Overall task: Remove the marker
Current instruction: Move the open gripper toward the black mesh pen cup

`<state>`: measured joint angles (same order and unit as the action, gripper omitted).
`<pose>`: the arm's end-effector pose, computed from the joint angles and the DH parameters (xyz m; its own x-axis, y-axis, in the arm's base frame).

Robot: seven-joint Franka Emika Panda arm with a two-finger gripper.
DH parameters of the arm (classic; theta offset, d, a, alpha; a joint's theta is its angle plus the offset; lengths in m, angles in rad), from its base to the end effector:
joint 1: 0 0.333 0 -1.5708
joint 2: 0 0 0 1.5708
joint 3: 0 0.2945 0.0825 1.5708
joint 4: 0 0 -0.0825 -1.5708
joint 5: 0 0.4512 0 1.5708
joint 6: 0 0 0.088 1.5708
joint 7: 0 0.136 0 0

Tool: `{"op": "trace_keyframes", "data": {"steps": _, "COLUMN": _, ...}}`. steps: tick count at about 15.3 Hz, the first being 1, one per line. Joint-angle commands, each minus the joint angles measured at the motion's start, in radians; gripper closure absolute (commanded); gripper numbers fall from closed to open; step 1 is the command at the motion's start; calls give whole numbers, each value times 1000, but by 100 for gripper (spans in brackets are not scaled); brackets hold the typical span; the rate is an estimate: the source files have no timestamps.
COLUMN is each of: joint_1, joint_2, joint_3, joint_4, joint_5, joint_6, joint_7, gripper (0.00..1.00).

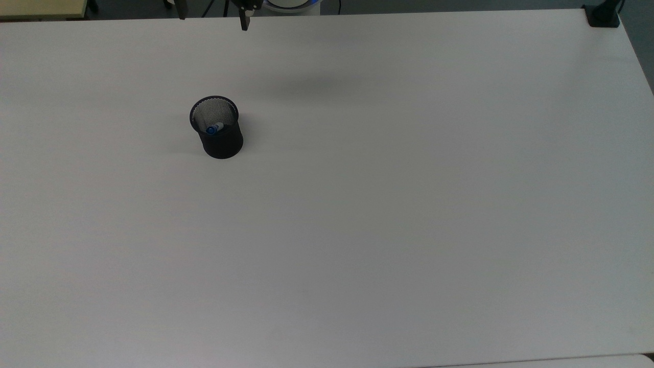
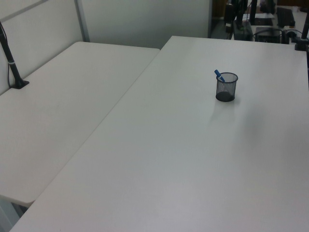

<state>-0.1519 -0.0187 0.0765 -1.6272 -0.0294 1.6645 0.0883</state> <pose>0.6244 -0.0506 0.5636 0.9854 -0.1600 0.0584 -0.1617 -0.9865 0.0257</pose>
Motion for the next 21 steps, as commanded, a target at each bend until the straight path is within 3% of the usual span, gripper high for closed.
{"op": "trace_keyframes", "data": {"steps": 1, "joint_1": 18, "joint_2": -6, "joint_3": -17, "joint_4": 0, "joint_5": 16, "joint_6": 14, "joint_7": -12, "gripper": 0}}
{"op": "trace_keyframes", "data": {"steps": 11, "joint_1": 15, "joint_2": -9, "joint_3": -17, "joint_4": -3, "joint_5": 16, "joint_6": 9, "joint_7": -37, "gripper": 0}}
{"op": "trace_keyframes", "data": {"steps": 17, "joint_1": -26, "joint_2": 2, "joint_3": -21, "joint_4": -49, "joint_5": -3, "joint_6": 18, "joint_7": -364, "gripper": 0}}
{"op": "trace_keyframes", "data": {"steps": 21, "joint_1": -26, "joint_2": 5, "joint_3": -21, "joint_4": -130, "joint_5": -84, "joint_6": 104, "joint_7": -361, "gripper": 0}}
